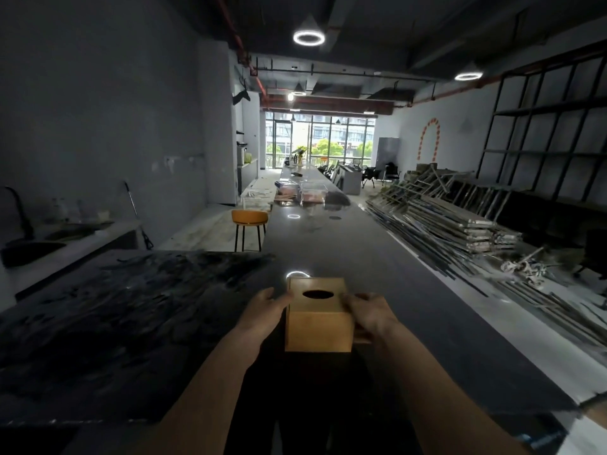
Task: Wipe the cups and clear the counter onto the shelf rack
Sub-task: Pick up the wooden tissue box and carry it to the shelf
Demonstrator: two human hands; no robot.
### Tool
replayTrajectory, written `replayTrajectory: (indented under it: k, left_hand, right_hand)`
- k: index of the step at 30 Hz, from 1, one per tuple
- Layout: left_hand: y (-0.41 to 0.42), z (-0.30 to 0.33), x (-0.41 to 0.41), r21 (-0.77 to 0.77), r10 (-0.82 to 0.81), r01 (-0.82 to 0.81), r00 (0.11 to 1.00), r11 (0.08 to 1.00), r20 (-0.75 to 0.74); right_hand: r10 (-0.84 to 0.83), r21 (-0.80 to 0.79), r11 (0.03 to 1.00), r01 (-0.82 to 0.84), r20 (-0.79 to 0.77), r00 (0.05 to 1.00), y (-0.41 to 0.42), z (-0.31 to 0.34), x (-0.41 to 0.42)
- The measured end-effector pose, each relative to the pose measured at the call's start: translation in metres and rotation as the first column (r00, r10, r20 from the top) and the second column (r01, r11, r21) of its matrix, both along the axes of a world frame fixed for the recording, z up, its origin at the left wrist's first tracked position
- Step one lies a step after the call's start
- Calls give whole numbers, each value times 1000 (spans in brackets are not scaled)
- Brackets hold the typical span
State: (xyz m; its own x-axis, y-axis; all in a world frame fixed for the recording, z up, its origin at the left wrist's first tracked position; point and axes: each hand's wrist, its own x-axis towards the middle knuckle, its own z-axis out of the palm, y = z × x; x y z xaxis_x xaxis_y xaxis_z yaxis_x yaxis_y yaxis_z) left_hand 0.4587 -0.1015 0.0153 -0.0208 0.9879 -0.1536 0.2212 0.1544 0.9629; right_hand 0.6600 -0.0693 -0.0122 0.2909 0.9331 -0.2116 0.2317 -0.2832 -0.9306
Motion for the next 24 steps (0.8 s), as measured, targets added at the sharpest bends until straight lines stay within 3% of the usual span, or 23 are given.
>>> replayTrajectory:
  k: [4,8,13,24]
  left_hand:
    - [3,-2,5,-14,-71,70,997,997,-33]
    - [7,1,3,11,-2,2,1000,1000,-9]
    - [2,22,-18,57,93,-97,993,994,70]
    - [-75,47,-172,163,442,-451,893,878,91]
  right_hand:
    - [-10,4,1000,10,3,1000,4,-1,-2]
    - [-7,25,1000,9,-52,999,5,9,-7]
    - [30,97,995,-33,28,999,7,43,-34]
    - [407,153,904,-400,-16,913,-11,77,-211]
